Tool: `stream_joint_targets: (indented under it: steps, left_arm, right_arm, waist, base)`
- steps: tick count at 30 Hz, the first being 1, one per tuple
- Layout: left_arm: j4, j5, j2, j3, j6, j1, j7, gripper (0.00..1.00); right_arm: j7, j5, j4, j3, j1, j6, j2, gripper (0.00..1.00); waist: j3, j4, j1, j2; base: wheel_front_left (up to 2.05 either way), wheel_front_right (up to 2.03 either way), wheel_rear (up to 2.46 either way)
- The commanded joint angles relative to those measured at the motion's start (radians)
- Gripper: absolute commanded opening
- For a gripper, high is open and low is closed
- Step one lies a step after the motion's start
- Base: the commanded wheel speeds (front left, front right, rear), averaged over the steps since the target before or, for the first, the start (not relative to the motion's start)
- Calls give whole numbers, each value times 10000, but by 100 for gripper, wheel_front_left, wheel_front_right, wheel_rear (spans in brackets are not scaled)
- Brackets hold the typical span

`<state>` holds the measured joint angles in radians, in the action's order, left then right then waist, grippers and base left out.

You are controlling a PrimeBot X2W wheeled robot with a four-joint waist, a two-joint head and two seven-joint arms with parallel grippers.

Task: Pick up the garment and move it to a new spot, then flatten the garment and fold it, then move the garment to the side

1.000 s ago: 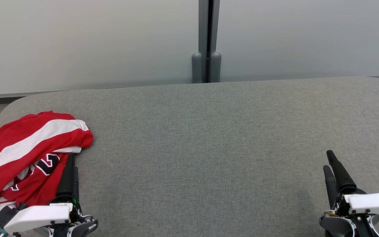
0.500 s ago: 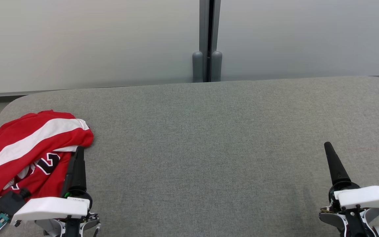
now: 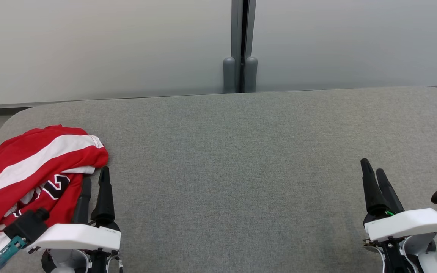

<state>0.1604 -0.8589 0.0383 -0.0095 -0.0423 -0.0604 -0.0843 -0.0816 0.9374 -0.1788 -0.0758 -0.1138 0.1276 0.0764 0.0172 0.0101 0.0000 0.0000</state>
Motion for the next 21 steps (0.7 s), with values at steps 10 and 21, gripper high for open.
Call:
stream_joint_targets:
  steps: [10, 21]
  left_arm:
    - [-169, 1668, 87, -277, 274, -301, -391, 100]
    - [-151, 2846, 98, -515, 401, -277, -693, 100]
  right_arm:
    - [-417, -2229, 49, -62, -311, 36, 12, 100]
    - [-727, -3344, -217, -517, -420, 39, 141, 100]
  waist:
    - [27, 15, 0, 0]
    - [-37, 40, 0, 0]
  base:
    - [0, 0, 0]
    - [0, 0, 0]
